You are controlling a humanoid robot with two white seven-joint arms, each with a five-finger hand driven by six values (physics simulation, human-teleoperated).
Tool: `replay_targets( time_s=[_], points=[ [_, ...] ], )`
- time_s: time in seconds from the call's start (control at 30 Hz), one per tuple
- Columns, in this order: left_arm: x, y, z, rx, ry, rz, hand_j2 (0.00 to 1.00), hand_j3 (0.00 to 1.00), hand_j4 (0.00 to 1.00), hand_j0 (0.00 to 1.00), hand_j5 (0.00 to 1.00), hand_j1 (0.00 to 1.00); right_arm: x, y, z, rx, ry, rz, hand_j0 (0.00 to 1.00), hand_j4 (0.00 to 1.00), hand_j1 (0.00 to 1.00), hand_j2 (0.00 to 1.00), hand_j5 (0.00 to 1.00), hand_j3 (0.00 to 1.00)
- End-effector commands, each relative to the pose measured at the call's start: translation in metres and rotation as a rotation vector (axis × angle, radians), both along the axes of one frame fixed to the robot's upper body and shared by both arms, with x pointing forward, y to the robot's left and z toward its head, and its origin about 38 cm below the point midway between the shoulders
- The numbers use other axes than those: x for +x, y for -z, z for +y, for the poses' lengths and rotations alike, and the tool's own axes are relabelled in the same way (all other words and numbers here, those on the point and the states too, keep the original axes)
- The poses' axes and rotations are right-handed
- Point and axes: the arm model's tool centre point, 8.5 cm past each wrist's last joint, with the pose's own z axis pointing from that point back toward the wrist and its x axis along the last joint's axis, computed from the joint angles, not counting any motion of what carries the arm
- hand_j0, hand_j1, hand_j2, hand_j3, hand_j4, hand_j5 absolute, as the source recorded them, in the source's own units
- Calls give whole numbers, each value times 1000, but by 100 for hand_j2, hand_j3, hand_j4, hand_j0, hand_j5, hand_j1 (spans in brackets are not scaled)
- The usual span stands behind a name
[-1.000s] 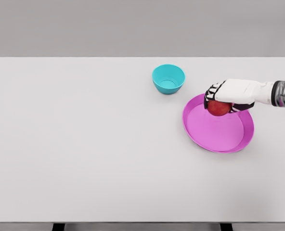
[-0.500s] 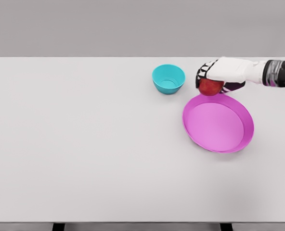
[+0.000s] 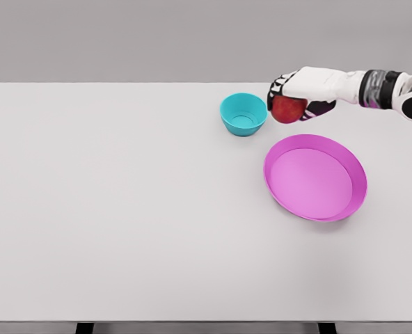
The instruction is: Put the apple from the pink plate into the blue bowl with your right arm
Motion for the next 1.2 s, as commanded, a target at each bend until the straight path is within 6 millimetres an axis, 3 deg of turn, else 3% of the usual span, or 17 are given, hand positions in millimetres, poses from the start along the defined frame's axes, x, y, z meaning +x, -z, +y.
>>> replay_targets(
  time_s=[0.0, 0.47, 0.9, 1.17],
  points=[
    [0, 0, 0, 0, 0, 1, 100, 100, 100, 100, 100, 100, 3, 5, 8, 19, 5, 16, 40, 40, 40, 40, 40, 40],
    [-1, 0, 0, 0, 0, 2, 100, 100, 100, 100, 100, 100, 38, 6, 25, 67, 95, 69, 40, 40, 40, 40, 40, 40],
    [0, 0, 0, 0, 0, 1, 100, 100, 100, 100, 100, 100, 50, 15, 61, 49, 83, 104, 40, 40, 40, 40, 40, 40],
    [0, 0, 0, 0, 0, 1, 100, 100, 100, 100, 100, 100, 50, 19, 72, 39, 74, 116, 40, 40, 40, 40, 40, 40]
  ],
)
